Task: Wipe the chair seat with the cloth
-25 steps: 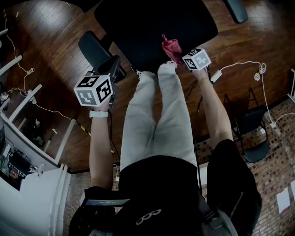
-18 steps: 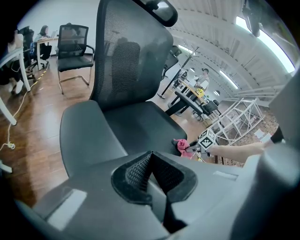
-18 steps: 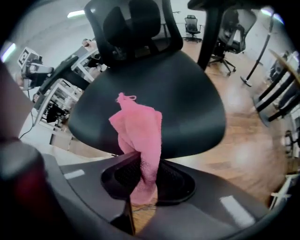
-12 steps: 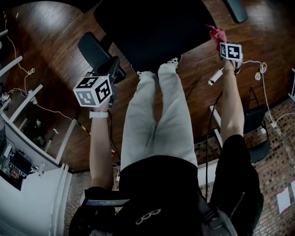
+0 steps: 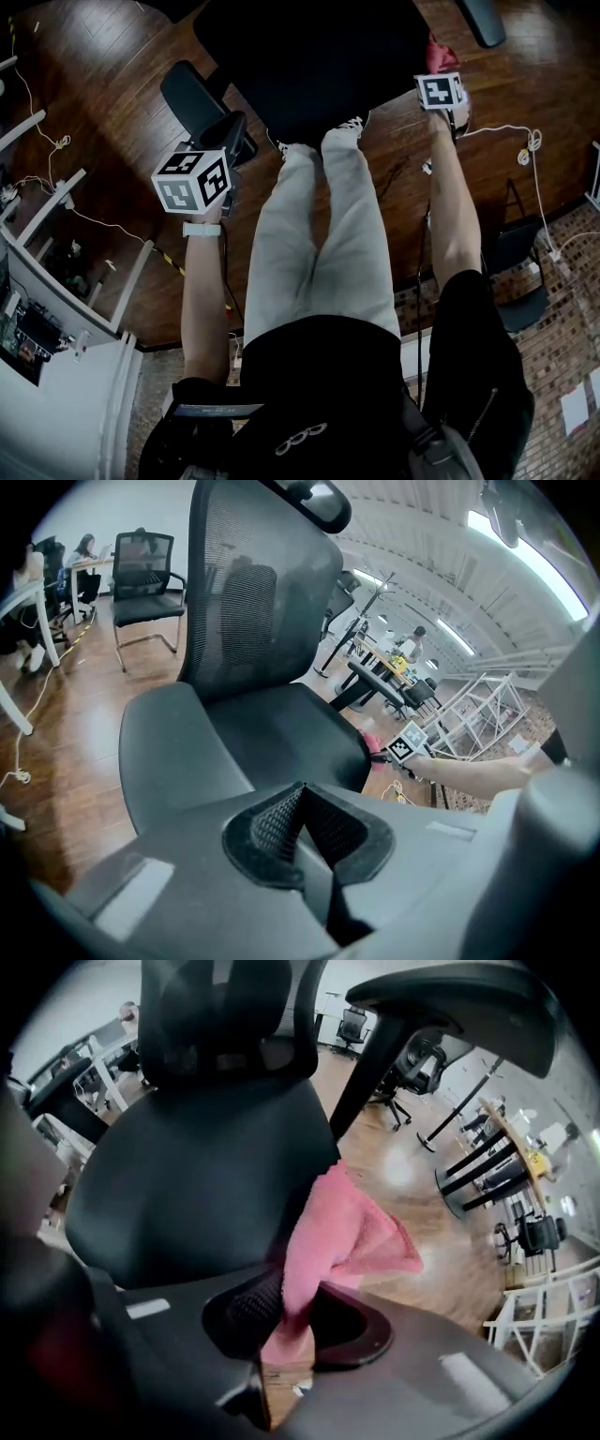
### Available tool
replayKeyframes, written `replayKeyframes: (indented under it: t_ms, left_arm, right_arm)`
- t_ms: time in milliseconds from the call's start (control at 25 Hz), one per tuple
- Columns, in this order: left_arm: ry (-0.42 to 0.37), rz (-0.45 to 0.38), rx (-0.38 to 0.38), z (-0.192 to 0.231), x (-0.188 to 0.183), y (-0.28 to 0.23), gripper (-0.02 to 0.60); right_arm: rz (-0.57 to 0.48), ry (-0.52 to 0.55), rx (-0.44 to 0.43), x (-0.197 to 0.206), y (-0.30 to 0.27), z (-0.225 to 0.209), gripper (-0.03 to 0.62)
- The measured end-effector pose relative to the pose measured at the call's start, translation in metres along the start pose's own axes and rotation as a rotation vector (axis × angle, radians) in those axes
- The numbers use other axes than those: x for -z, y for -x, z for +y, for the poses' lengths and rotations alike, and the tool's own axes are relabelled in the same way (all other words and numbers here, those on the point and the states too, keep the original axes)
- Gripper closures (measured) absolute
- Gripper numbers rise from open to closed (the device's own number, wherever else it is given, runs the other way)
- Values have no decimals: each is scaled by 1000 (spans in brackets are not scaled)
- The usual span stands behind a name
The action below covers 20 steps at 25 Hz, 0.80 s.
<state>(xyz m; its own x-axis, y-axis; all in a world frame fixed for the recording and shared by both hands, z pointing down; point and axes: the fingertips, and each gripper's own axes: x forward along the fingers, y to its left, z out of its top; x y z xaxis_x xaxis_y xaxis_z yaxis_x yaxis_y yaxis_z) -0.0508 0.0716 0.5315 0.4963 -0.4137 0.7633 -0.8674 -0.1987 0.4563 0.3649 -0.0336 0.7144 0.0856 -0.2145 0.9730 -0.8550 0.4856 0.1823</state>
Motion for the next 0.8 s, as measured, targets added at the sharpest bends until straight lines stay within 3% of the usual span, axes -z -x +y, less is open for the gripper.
replayKeyframes:
  t_ms: [120,240,600,800]
  left_arm:
    - [-12,-4,-7,1,0,2,592]
    - [-24,-4,-13,1,0,2,592]
    - [-41,-13,-8,0,-1,2,592]
    - [-56,-24,-8,0,0,2,591]
  right_arm:
    - [-4,0,-88,0,5,42,525]
    - [-43,96,-177,-11,9,101,523]
    - [-179,430,-505,-55,63,342,523]
    - [-231,515,-655,-53,91,403,523]
